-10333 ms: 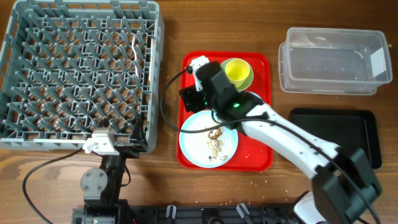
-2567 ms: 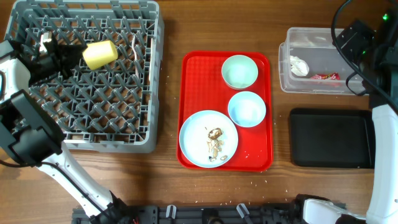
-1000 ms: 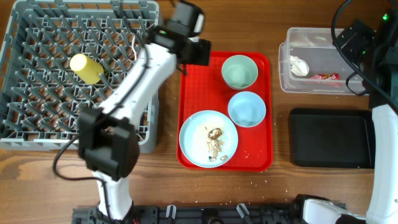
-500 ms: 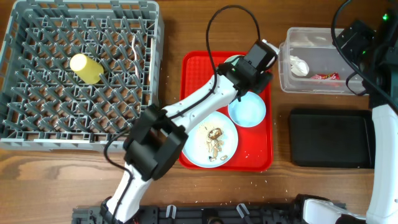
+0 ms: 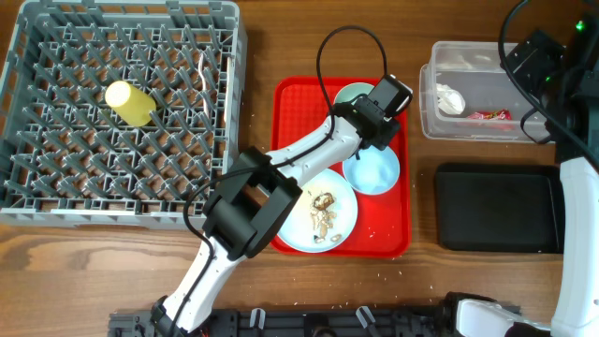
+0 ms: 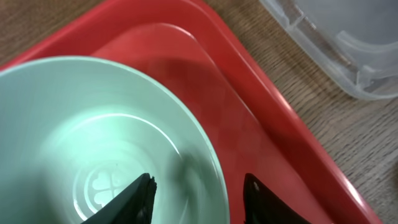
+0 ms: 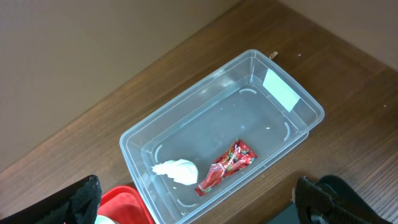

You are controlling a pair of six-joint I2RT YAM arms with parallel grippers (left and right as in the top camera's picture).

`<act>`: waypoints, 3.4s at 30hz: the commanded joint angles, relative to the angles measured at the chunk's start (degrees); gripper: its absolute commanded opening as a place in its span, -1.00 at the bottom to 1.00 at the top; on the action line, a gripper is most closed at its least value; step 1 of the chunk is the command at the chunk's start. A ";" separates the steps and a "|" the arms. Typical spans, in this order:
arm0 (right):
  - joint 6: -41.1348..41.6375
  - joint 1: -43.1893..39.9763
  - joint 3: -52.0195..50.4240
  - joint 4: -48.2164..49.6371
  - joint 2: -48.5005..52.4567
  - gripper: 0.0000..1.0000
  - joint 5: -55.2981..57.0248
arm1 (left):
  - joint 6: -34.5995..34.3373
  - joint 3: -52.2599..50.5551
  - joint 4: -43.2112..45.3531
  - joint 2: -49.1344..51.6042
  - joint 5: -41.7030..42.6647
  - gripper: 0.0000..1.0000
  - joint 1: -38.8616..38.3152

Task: Sort waste into correct bins and load items into the dishwasher rack
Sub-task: 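Carry the green bowl into the dish rack and release it, then grasp the light-blue bowl rim with the left gripper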

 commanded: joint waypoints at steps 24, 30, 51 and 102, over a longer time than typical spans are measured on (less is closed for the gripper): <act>0.24 -0.13 0.15 0.02 0.57 1.00 0.79 | -39.36 0.04 -2.23 -21.51 49.37 -0.92 55.95; 0.24 -0.13 0.15 0.02 0.59 1.00 0.79 | -43.47 0.04 5.22 -13.75 63.63 -0.92 69.44; 0.22 -0.13 0.15 0.02 0.57 1.00 0.79 | -47.78 0.07 26.12 -1.27 64.89 -0.91 79.17; 0.22 -0.13 0.15 0.02 0.59 1.00 0.79 | -16.59 0.07 -10.05 -18.71 3.10 -0.92 72.52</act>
